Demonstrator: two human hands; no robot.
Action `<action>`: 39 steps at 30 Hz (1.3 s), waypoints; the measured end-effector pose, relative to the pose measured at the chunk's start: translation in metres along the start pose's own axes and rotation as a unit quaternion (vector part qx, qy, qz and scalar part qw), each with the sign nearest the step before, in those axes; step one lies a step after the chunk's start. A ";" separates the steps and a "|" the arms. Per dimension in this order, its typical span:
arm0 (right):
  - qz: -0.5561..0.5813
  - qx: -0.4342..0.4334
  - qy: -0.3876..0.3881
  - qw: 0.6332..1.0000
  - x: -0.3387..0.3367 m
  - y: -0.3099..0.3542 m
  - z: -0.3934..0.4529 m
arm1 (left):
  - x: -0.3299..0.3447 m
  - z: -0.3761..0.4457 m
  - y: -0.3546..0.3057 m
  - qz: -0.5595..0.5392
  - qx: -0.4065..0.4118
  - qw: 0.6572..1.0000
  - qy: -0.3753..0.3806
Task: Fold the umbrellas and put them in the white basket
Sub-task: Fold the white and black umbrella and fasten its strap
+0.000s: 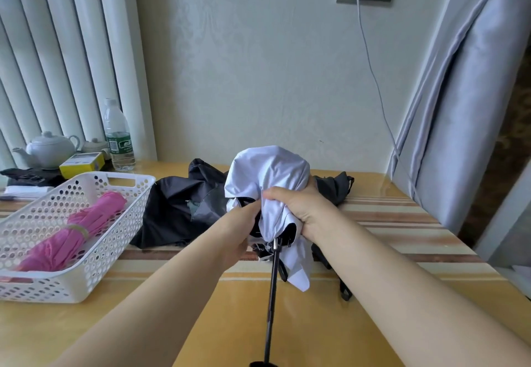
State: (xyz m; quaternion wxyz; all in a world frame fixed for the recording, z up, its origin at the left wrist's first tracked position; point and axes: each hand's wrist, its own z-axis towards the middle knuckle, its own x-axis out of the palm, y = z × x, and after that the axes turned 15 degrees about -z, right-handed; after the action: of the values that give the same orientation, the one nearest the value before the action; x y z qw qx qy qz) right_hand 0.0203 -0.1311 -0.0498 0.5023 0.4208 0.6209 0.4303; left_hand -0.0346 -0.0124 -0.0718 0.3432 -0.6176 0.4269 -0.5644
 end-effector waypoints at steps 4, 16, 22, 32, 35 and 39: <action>-0.008 -0.019 -0.025 0.999 0.004 -0.004 0.006 | -0.015 -0.015 -0.004 0.098 -0.024 0.995 0.014; 0.158 0.019 -0.119 0.980 -0.039 0.021 0.043 | -0.044 -0.061 0.039 0.186 -0.055 0.977 0.089; 0.135 0.008 -0.069 0.988 -0.021 0.013 0.035 | -0.015 -0.031 0.039 0.161 0.026 0.987 -0.001; 0.156 0.042 -0.024 0.987 0.004 -0.022 0.041 | 0.004 0.012 0.040 0.238 0.168 0.949 -0.120; 0.165 0.046 -0.016 0.985 0.003 -0.028 0.045 | 0.004 0.020 0.044 0.269 0.169 0.941 -0.118; 0.145 0.049 0.023 0.988 -0.001 -0.036 0.053 | -0.004 0.034 0.045 0.225 0.137 0.961 -0.081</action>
State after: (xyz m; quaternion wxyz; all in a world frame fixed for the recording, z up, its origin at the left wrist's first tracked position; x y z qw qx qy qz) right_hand 0.0689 -0.1359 -0.0910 0.3988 0.5200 0.5856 0.4770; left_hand -0.0077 -0.0286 -0.1189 0.5762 -0.4962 0.4446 -0.4734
